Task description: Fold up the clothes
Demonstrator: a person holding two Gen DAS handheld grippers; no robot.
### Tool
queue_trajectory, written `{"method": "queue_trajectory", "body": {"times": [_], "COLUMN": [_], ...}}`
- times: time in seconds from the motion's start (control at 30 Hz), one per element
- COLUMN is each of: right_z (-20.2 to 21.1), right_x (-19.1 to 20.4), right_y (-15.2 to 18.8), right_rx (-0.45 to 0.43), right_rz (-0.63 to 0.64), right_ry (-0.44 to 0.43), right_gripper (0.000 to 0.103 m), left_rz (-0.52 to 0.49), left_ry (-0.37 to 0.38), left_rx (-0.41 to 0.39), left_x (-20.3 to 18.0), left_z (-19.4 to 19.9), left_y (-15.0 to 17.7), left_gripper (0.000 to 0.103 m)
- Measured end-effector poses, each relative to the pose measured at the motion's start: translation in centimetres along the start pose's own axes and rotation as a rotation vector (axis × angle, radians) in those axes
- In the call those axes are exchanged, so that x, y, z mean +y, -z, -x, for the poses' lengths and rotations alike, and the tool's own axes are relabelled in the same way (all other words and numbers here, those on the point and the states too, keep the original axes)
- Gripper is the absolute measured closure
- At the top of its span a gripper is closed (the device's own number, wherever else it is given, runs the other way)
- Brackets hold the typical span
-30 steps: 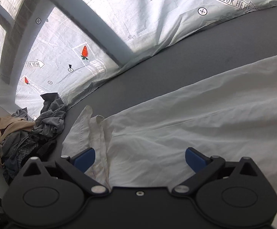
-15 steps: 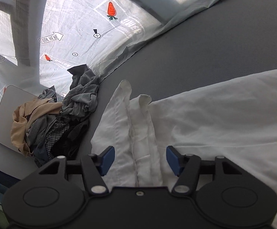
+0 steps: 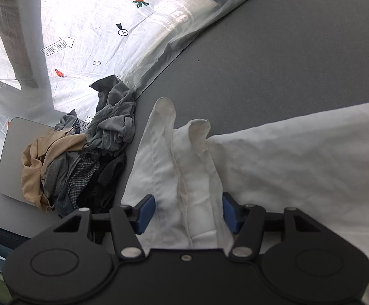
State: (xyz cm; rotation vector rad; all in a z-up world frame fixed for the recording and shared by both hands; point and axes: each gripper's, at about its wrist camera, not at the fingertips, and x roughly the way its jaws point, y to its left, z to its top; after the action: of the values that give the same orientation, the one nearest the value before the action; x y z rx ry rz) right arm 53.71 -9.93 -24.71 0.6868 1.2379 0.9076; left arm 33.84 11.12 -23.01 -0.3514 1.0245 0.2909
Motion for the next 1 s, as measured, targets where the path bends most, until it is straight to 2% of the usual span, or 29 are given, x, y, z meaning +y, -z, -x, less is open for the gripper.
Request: {"method": "queue_trajectory", "body": {"times": [0.03,0.07,0.1,0.2,0.27,0.3,0.4,0.47,0.53,0.6,0.67,0.73,0.8,0.9,1.0], "right_z": [0.0,0.1,0.2,1.3,2.0,2.3,2.1,1.7,1.6,1.4,1.3,1.4,1.9,3.2,5.0], "right_x": [-0.2,-0.3,-0.4,-0.3,-0.1,0.1,0.5,0.6,0.7,0.8,1.1,1.5,2.3,4.2,6.2], "right_y": [-0.1,-0.1,0.0,0.6,1.1,1.3,1.6,1.8,2.0,2.2,2.5,2.9,3.3,4.2,5.1], "right_rx": [0.006,0.009,0.008,-0.03,-0.051,-0.053,-0.036,-0.015,-0.019,-0.001,0.013,0.018,0.01,-0.049,-0.112], "right_rz": [-0.013,-0.02,-0.025,-0.051,-0.062,-0.052,0.009,0.034,0.025,0.014,0.039,0.081,0.13,0.228,0.336], "right_ry": [0.002,0.004,-0.001,-0.099,-0.161,-0.156,-0.027,0.005,-0.017,-0.043,-0.047,-0.044,-0.046,-0.011,0.029], "right_gripper": [0.059,0.071,0.078,0.084,0.084,0.083,0.071,0.07,0.065,0.055,0.054,0.059,0.083,0.086,0.088], "left_rz": [-0.005,-0.009,-0.01,-0.006,-0.004,-0.006,-0.01,-0.009,-0.008,-0.008,-0.01,-0.015,-0.015,0.0,-0.02], "left_ry": [0.001,0.001,0.003,0.006,0.006,0.003,-0.003,0.0,0.005,0.009,0.005,0.0,-0.007,-0.007,-0.01], "left_rx": [0.001,0.002,0.003,-0.001,-0.005,-0.006,-0.009,-0.013,-0.019,-0.025,-0.031,-0.036,-0.022,0.01,-0.012], "left_x": [-0.1,-0.1,-0.1,-0.1,-0.1,-0.2,-0.5,-0.5,-0.4,-0.3,-0.4,-0.6,-0.7,-0.9,-1.4], "left_z": [0.0,0.0,-0.1,-0.1,-0.1,-0.1,-0.2,-0.3,-0.2,-0.3,-0.3,-0.3,-0.3,0.1,0.9], "left_y": [0.0,0.0,-0.1,0.0,0.1,0.1,0.1,0.1,0.2,0.3,0.4,0.5,0.3,-0.1,-0.1], "left_gripper": [0.014,0.014,0.014,0.014,0.014,0.013,0.013,0.013,0.013,0.012,0.012,0.011,0.011,0.012,0.012]}}
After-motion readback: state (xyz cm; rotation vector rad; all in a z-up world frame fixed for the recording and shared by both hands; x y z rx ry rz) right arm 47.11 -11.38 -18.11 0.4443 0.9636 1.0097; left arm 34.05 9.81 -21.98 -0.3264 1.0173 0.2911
